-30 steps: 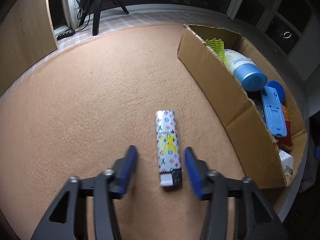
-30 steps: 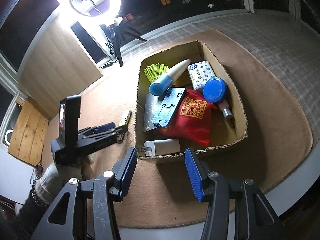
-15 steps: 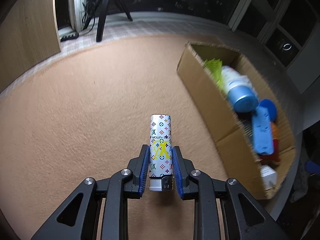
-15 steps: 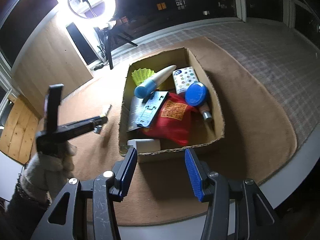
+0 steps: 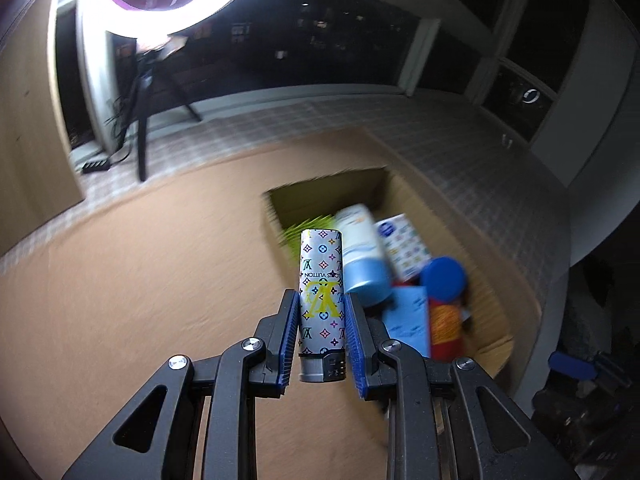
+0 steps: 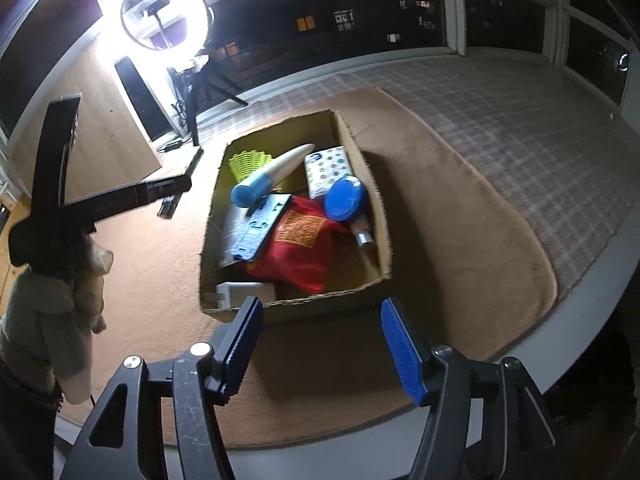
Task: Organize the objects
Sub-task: 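Carry the lighter over the box and open the left tool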
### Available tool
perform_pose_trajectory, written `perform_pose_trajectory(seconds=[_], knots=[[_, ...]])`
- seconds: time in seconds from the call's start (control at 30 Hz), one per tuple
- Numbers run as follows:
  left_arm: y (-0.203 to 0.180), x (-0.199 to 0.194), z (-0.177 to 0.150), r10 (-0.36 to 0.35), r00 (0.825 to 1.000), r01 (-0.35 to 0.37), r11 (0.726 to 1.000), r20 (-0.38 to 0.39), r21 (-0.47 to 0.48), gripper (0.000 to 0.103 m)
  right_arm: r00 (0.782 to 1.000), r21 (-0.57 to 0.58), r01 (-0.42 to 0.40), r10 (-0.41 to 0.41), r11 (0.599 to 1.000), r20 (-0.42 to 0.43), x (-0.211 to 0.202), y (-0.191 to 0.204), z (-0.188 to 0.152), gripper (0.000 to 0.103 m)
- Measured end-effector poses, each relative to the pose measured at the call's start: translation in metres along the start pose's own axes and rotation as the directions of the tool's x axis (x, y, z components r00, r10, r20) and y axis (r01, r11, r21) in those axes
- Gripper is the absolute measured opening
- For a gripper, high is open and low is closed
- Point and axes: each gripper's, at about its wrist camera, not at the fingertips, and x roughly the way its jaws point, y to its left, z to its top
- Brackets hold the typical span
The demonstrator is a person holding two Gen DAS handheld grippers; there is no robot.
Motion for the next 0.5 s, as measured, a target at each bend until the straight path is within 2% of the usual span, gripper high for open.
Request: perform_pose_trajectory(seconds=[0.23, 0.5], knots=[[-0.043, 0.017, 0.023, -0.025, 1.0, 0.025, 0.998, 0.002, 0.058, 0.025, 1.0, 0.027, 0.026, -0.026, 0.999, 0.011, -0.005, -0.018, -0.003, 0.065], [-0.071, 0.044, 0.038, -0.04, 0.999, 0.041, 0.996, -0.016, 0.082, 0.025, 1.0, 0.062, 0.031, -0.031, 0.998, -0.001, -0.004, -0.035, -0.006, 0.065]])
